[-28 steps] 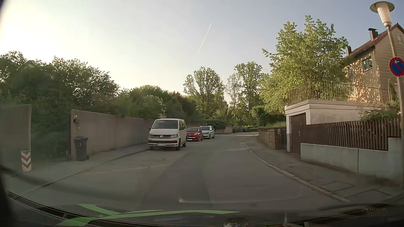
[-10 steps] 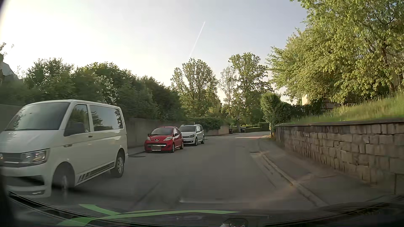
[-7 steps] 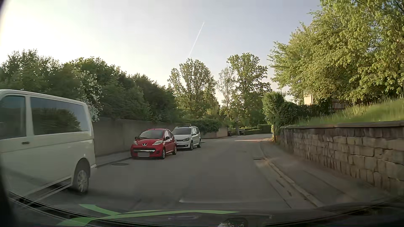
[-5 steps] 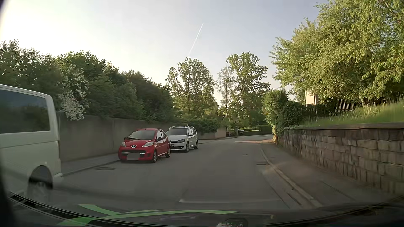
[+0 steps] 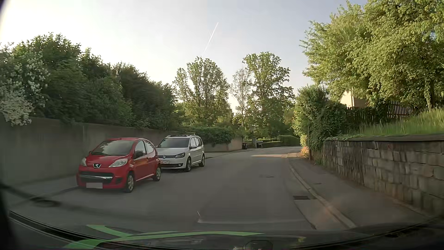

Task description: Follow the waypoints while adhering to traffic rules and regulations

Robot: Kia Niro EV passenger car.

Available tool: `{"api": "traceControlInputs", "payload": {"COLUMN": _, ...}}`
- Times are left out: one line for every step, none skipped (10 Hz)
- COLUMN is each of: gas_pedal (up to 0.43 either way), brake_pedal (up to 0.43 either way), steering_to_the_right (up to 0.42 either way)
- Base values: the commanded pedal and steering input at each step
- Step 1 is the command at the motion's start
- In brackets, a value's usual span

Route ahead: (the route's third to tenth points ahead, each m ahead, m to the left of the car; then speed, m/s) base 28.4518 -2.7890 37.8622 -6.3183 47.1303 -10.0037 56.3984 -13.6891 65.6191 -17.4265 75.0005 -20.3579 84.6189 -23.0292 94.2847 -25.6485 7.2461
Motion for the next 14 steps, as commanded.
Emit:
{"api": "traceControlInputs", "payload": {"gas_pedal": 0.098, "brake_pedal": 0.0, "steering_to_the_right": 0.024}}
{"api": "traceControlInputs", "payload": {"gas_pedal": 0.098, "brake_pedal": 0.0, "steering_to_the_right": 0.023}}
{"api": "traceControlInputs", "payload": {"gas_pedal": 0.098, "brake_pedal": 0.0, "steering_to_the_right": 0.022}}
{"api": "traceControlInputs", "payload": {"gas_pedal": 0.098, "brake_pedal": 0.0, "steering_to_the_right": 0.022}}
{"api": "traceControlInputs", "payload": {"gas_pedal": 0.098, "brake_pedal": 0.0, "steering_to_the_right": 0.023}}
{"api": "traceControlInputs", "payload": {"gas_pedal": 0.098, "brake_pedal": 0.0, "steering_to_the_right": 0.025}}
{"api": "traceControlInputs", "payload": {"gas_pedal": 0.098, "brake_pedal": 0.0, "steering_to_the_right": 0.026}}
{"api": "traceControlInputs", "payload": {"gas_pedal": 0.098, "brake_pedal": 0.0, "steering_to_the_right": 0.026}}
{"api": "traceControlInputs", "payload": {"gas_pedal": 0.098, "brake_pedal": 0.0, "steering_to_the_right": 0.023}}
{"api": "traceControlInputs", "payload": {"gas_pedal": 0.13, "brake_pedal": 0.0, "steering_to_the_right": 0.023}}
{"api": "traceControlInputs", "payload": {"gas_pedal": 0.13, "brake_pedal": 0.0, "steering_to_the_right": 0.022}}
{"api": "traceControlInputs", "payload": {"gas_pedal": 0.13, "brake_pedal": 0.0, "steering_to_the_right": 0.022}}
{"api": "traceControlInputs", "payload": {"gas_pedal": 0.13, "brake_pedal": 0.0, "steering_to_the_right": 0.022}}
{"api": "traceControlInputs", "payload": {"gas_pedal": 0.118, "brake_pedal": 0.0, "steering_to_the_right": 0.022}}
